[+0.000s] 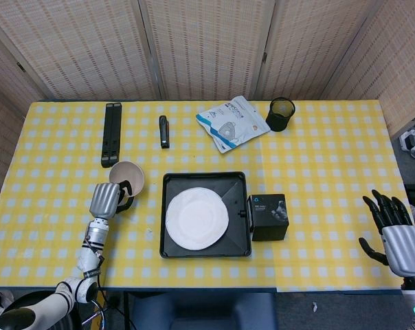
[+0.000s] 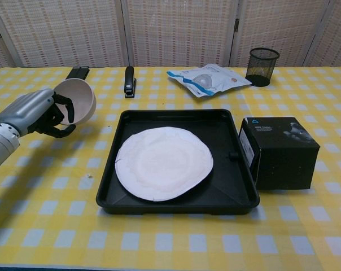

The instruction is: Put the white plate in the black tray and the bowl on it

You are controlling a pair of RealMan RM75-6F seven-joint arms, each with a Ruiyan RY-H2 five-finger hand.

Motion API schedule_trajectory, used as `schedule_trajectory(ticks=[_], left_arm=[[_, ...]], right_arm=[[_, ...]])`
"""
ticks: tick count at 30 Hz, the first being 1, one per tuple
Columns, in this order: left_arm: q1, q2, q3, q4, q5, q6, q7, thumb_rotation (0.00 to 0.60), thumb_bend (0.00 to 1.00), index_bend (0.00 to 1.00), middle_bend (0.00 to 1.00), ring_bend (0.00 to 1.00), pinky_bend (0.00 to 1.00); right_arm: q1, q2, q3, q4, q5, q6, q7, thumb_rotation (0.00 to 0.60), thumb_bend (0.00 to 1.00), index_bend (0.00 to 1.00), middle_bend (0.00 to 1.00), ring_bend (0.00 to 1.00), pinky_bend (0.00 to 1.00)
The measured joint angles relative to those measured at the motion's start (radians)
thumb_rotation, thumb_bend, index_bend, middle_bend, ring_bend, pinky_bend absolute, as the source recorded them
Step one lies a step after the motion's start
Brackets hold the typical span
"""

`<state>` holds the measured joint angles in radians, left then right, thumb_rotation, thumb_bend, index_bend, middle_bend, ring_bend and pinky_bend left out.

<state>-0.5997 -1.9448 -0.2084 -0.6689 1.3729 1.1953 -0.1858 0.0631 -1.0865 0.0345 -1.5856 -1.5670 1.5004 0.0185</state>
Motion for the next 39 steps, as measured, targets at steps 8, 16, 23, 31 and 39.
schedule_trajectory(ticks=[8,16,23,31,39], left_arm=[[0.023,0.058,0.015,-0.132,0.017,0.042,0.037,0.600,0.52,0.70,1.00,1.00,1.00],[0.049,0.180,0.043,-0.474,0.041,0.066,0.179,0.600,0.52,0.70,1.00,1.00,1.00],[0.071,0.268,0.085,-0.797,0.059,0.072,0.348,0.600,0.52,0.70,1.00,1.00,1.00],[0.070,0.266,0.118,-0.947,0.047,0.035,0.526,0.600,0.52,0.70,1.00,1.00,1.00],[0.048,0.181,0.117,-0.927,0.042,0.012,0.606,0.600,0.52,0.70,1.00,1.00,1.00]], right_arm=[[0.001,-0.001,-0.008,-0.001,-0.018,0.001,0.000,0.600,0.33,0.00,0.00,0.00,0.00],[-0.004,0.006,-0.028,-0.004,-0.068,0.024,0.017,0.600,0.33,0.00,0.00,0.00,0.00],[-0.016,0.017,-0.049,-0.001,-0.121,0.062,0.048,0.600,0.33,0.00,0.00,0.00,0.00],[-0.024,0.031,-0.075,0.009,-0.176,0.092,0.089,0.600,0.33,0.00,0.00,0.00,0.00],[-0.029,0.042,-0.085,0.017,-0.193,0.110,0.119,0.600,0.33,0.00,0.00,0.00,0.00]])
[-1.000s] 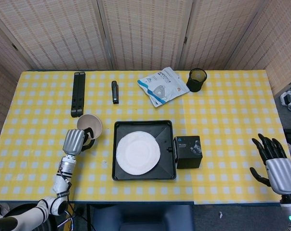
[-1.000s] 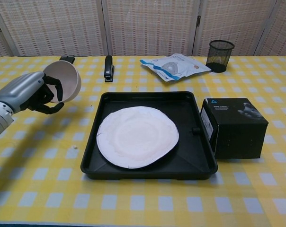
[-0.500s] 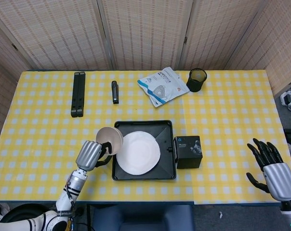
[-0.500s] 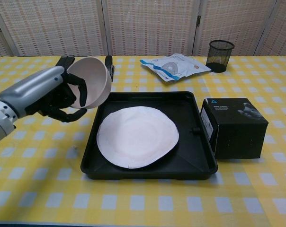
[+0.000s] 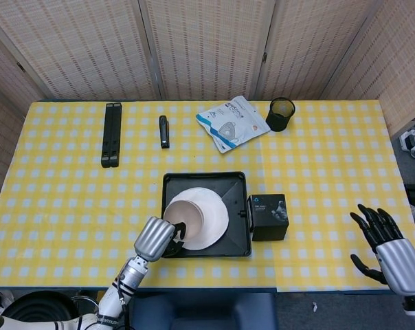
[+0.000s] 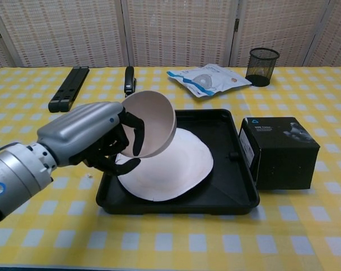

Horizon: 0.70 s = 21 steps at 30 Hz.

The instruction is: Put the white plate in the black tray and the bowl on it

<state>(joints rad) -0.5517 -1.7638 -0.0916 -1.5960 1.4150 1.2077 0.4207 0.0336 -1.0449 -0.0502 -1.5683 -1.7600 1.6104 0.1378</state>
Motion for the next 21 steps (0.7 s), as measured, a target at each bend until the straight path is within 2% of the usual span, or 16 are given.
schedule_trajectory(ticks=[12,21], left_arm=[[-0.041,-0.090,-0.033,0.145,-0.037,-0.055,-0.009,0.600,0.52,0.70,1.00,1.00,1.00],[-0.067,-0.150,-0.047,0.246,-0.057,-0.092,-0.053,0.600,0.52,0.70,1.00,1.00,1.00]], right_arm=[[-0.022,0.003,0.010,0.011,0.003,0.058,0.025,0.600,0.33,0.00,0.00,0.00,0.00],[-0.020,0.005,0.019,0.010,0.023,0.047,0.028,0.600,0.33,0.00,0.00,0.00,0.00]])
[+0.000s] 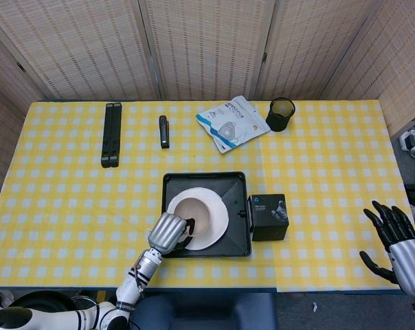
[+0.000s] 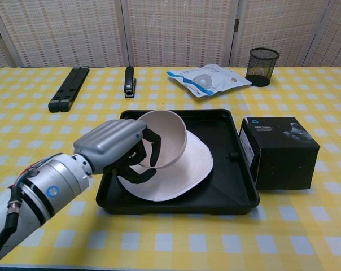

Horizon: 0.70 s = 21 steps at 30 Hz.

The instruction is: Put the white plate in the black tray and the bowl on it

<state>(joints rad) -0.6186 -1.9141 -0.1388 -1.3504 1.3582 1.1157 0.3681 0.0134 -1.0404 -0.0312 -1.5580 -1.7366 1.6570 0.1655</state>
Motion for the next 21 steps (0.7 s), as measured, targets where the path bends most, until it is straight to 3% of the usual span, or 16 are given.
schedule_trajectory(ticks=[6,13,21], left_arm=[[-0.009,-0.017,-0.003,0.029,-0.001,-0.006,-0.011,0.600,0.52,0.68,1.00,1.00,1.00],[-0.012,-0.015,-0.001,0.034,-0.002,-0.012,-0.022,0.600,0.49,0.54,1.00,1.00,1.00],[-0.006,-0.007,0.014,0.016,0.013,0.004,-0.015,0.600,0.48,0.51,1.00,1.00,1.00]], right_arm=[[0.000,0.000,0.004,0.000,0.007,-0.001,0.000,0.600,0.33,0.00,0.00,0.00,0.00],[-0.001,-0.001,0.006,-0.002,0.009,-0.002,-0.004,0.600,0.33,0.00,0.00,0.00,0.00],[-0.001,0.000,0.007,-0.002,0.009,-0.002,-0.002,0.600,0.33,0.00,0.00,0.00,0.00]])
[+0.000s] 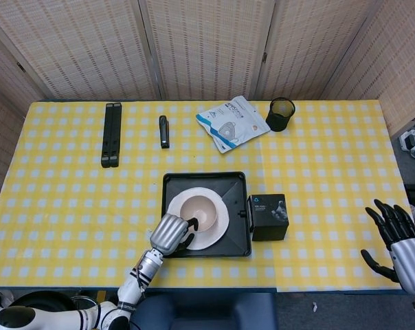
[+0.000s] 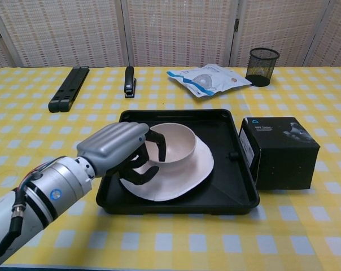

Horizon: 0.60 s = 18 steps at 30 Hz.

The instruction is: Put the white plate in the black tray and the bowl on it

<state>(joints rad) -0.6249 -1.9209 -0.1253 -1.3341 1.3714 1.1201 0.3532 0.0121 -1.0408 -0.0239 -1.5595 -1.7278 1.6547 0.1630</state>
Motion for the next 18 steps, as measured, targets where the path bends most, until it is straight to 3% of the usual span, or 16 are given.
schedule_trajectory(ticks=[15,18], left_arm=[[0.041,0.094,0.025,-0.137,0.045,0.076,0.019,0.600,0.44,0.40,1.00,1.00,1.00],[0.060,0.134,0.037,-0.145,0.070,0.112,0.017,0.600,0.43,0.37,1.00,0.91,0.98]], right_arm=[[-0.007,-0.002,-0.003,0.003,-0.017,0.017,-0.002,0.600,0.33,0.00,0.00,0.00,0.00],[-0.006,-0.004,-0.007,0.004,-0.024,0.015,-0.006,0.600,0.33,0.00,0.00,0.00,0.00]])
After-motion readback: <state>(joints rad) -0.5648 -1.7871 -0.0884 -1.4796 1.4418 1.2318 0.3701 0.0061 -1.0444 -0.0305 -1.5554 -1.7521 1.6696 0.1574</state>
